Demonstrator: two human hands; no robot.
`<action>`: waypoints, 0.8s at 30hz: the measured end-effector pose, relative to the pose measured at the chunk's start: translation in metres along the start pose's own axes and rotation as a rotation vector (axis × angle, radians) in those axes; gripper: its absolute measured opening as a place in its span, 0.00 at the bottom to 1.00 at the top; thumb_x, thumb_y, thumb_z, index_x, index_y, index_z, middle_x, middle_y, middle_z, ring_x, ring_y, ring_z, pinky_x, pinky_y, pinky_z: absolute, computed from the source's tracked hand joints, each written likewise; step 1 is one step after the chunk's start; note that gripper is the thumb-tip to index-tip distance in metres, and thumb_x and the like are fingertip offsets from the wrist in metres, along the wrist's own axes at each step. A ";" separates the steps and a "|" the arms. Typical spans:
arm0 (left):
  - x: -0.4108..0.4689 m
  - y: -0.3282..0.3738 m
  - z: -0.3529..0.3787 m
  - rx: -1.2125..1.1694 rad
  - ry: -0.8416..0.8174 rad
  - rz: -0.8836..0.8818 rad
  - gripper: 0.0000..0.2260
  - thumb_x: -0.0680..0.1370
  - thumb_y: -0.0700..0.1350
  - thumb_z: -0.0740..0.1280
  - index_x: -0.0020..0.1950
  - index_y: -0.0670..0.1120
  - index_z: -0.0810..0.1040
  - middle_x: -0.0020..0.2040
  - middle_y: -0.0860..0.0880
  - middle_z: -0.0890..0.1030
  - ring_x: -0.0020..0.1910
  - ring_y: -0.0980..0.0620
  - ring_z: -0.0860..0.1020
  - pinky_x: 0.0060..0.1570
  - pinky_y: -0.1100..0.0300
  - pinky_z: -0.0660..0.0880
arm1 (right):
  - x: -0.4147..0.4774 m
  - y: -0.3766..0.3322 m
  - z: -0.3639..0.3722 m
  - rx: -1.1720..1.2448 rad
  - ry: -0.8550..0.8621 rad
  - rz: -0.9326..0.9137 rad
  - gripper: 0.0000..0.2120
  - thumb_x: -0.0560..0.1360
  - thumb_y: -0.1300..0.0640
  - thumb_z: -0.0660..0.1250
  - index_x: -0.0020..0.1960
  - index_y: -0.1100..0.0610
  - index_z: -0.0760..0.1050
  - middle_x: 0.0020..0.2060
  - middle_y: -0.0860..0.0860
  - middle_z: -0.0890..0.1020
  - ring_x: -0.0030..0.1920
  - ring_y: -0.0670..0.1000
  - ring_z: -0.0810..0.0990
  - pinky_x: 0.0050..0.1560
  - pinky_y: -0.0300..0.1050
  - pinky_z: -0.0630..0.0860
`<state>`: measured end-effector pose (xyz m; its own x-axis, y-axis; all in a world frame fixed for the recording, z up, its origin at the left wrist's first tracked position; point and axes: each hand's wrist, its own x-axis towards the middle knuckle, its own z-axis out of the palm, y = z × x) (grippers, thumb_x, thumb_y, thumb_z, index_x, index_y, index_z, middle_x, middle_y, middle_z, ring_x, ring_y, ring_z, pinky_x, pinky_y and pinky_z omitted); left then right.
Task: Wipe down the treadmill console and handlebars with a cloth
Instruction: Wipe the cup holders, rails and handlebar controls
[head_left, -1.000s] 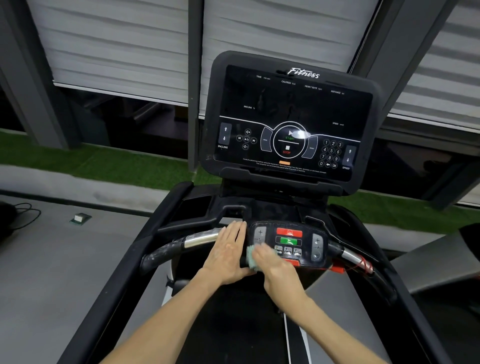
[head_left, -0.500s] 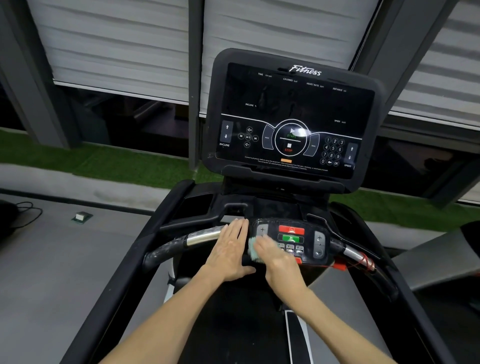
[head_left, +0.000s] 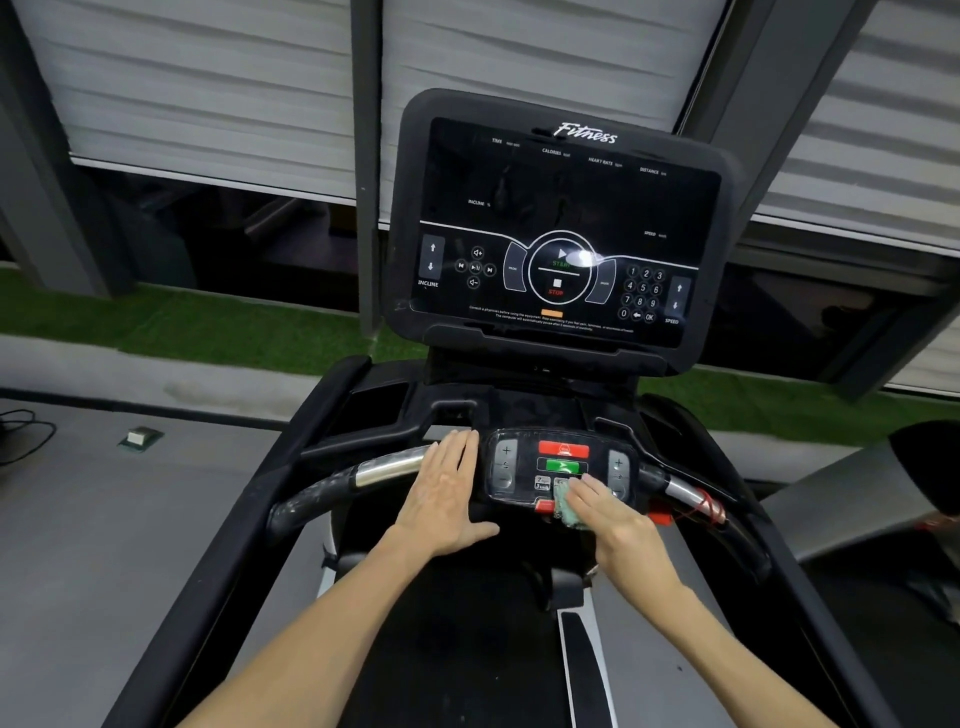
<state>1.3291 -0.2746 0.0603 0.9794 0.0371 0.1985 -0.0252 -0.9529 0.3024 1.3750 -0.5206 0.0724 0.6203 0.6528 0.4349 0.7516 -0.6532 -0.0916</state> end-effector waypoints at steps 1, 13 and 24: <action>0.000 0.000 0.000 0.000 -0.008 0.000 0.54 0.71 0.66 0.70 0.80 0.41 0.40 0.80 0.44 0.47 0.79 0.47 0.44 0.78 0.52 0.40 | 0.000 -0.003 0.001 0.004 0.010 0.029 0.34 0.52 0.84 0.73 0.56 0.65 0.81 0.56 0.57 0.83 0.59 0.59 0.80 0.51 0.51 0.81; 0.001 -0.004 0.000 -0.017 0.005 0.033 0.52 0.69 0.59 0.73 0.80 0.40 0.45 0.79 0.43 0.52 0.79 0.47 0.49 0.77 0.54 0.43 | 0.030 -0.060 0.021 0.122 -0.023 -0.115 0.33 0.57 0.78 0.73 0.60 0.61 0.78 0.60 0.55 0.80 0.64 0.55 0.77 0.61 0.46 0.76; 0.002 -0.003 -0.004 0.007 -0.044 0.012 0.54 0.69 0.62 0.73 0.80 0.42 0.43 0.80 0.45 0.50 0.79 0.47 0.48 0.78 0.52 0.47 | -0.006 0.012 -0.011 0.001 0.077 0.051 0.36 0.50 0.84 0.73 0.55 0.62 0.82 0.55 0.55 0.83 0.56 0.55 0.82 0.56 0.45 0.76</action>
<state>1.3308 -0.2710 0.0635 0.9870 0.0128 0.1604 -0.0354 -0.9552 0.2938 1.3777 -0.5362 0.0789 0.6389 0.5869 0.4973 0.7195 -0.6846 -0.1164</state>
